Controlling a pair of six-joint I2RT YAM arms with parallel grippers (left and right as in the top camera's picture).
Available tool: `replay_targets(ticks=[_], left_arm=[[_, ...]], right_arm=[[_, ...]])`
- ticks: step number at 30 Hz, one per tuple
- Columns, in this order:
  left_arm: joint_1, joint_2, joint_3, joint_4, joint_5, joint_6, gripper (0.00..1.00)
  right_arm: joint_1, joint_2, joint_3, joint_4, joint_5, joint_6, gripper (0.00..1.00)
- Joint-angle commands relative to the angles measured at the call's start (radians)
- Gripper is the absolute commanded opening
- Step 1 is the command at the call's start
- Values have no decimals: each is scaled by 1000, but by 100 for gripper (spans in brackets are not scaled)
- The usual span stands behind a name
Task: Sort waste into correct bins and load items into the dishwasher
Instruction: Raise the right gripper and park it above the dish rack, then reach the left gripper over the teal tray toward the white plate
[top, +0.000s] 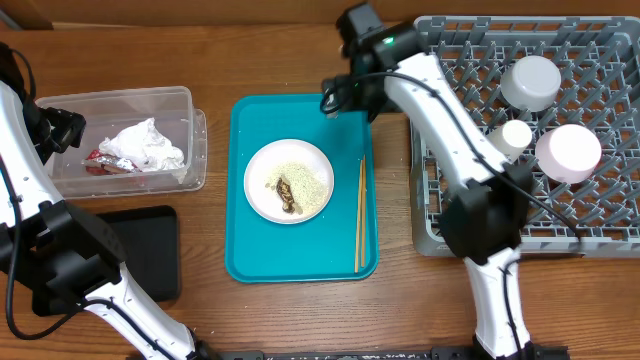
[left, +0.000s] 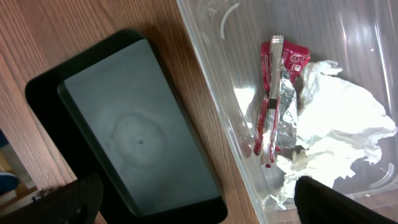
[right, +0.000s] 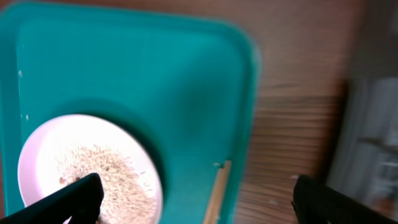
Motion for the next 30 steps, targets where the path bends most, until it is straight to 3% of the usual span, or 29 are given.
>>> replay_targets(ticks=[1,8,9,15,24,30], left_arm=[[-4,-39,1,1,0,-10,100],[-4,-39,1,1,0,-10,100],[-4,-39,1,1,0,-10,100],[-4,-39,1,1,0,-11,100],[-4,-39,1,8,4,-12,100],[-4,-39,1,44,180,-14,100]], right_arm=[[-61,-190,60,-10,167,8,100],[-320,-305,60,-57,189,8,100],[-404,-306,60,-75,169,8,100],[-591,-304,51,-159,46,8,100],[-737,-303,51,-193,46,7,100],[-753,-303,51,-193,46,7,100]])
